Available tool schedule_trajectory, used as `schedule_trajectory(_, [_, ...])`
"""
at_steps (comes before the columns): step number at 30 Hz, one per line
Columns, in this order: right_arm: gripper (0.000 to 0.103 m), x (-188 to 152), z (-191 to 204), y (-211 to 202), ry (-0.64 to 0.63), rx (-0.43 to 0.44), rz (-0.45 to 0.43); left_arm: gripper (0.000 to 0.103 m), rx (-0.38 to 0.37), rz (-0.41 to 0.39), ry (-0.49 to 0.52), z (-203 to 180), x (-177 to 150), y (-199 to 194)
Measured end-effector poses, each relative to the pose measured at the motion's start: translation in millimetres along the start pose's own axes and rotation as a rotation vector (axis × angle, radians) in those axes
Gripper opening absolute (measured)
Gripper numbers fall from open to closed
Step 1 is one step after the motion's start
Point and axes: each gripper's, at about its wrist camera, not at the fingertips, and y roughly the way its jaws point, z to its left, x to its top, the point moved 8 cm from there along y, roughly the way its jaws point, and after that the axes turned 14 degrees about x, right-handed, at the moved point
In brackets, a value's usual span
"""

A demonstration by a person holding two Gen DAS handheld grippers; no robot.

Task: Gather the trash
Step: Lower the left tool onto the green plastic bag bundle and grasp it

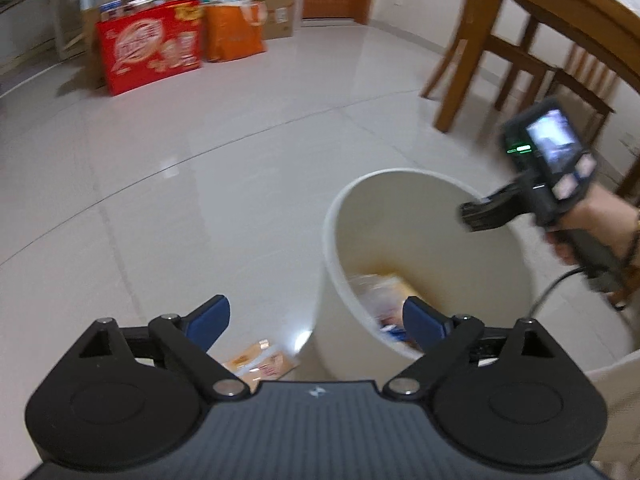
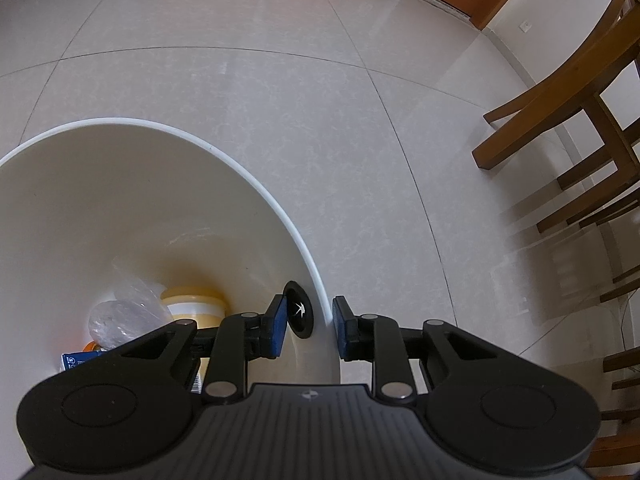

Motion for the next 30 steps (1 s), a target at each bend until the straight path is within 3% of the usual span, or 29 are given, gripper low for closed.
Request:
schedule_trajectory(7, [0.029,-1,2,1,-0.013,-0.011,0.0,0.096,0.079,0.119,-0.19,62,-55,38])
schedule_trajectory(13, [0.029,-2,3,1,-0.038,-0.026,0.0,0.096,0.228,0.237,-0.35,121,-127,79])
schedule_trajectory(19, [0.031,-2,4,2,-0.058,-0.046,0.006,0.096,0.387,0.313,-0.423,162,-182,111])
schedule_trajectory(30, [0.031,-1,7,4,-0.063,-0.046,0.014,0.094,0.449,0.449,-0.643,202,-249,164])
